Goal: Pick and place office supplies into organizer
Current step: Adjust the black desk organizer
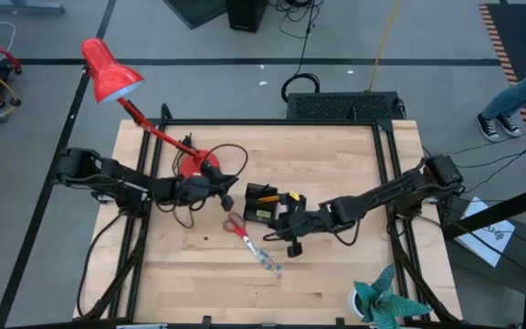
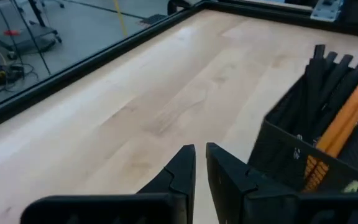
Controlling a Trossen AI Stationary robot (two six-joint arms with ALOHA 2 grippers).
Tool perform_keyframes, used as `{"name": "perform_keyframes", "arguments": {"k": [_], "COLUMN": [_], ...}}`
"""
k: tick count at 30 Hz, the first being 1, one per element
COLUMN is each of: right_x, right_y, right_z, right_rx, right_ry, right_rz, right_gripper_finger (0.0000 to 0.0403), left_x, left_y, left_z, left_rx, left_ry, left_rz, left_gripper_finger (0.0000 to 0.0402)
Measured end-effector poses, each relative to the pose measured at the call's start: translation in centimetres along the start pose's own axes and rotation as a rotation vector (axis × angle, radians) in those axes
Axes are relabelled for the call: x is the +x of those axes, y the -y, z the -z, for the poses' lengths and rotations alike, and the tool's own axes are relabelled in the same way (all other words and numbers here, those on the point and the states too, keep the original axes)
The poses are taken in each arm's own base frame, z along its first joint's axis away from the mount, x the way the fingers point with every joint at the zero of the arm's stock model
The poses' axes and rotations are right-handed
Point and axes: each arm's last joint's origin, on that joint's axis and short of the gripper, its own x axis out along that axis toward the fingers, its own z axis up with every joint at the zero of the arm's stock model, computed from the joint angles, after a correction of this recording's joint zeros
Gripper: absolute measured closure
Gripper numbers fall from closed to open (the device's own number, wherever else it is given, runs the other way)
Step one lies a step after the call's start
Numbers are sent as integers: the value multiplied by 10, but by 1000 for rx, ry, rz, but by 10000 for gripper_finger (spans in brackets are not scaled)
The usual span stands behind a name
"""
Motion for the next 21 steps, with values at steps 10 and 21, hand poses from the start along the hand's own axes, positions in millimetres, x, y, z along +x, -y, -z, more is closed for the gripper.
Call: {"name": "perform_keyframes", "arguments": {"k": [10,21], "right_x": [-12,-14], "right_y": [-5,-3], "right_z": [8,8], "right_rx": [-5,1], "right_ry": [-2,6], "right_rz": [30,56], "right_gripper_finger": [402,402], "left_x": [1,17], "left_y": [2,24], "left_z": [0,15], "left_rx": [-61,-32], "left_ry": [-52,-129], "left_rz": [177,210], "left_gripper_finger": [355,355]}}
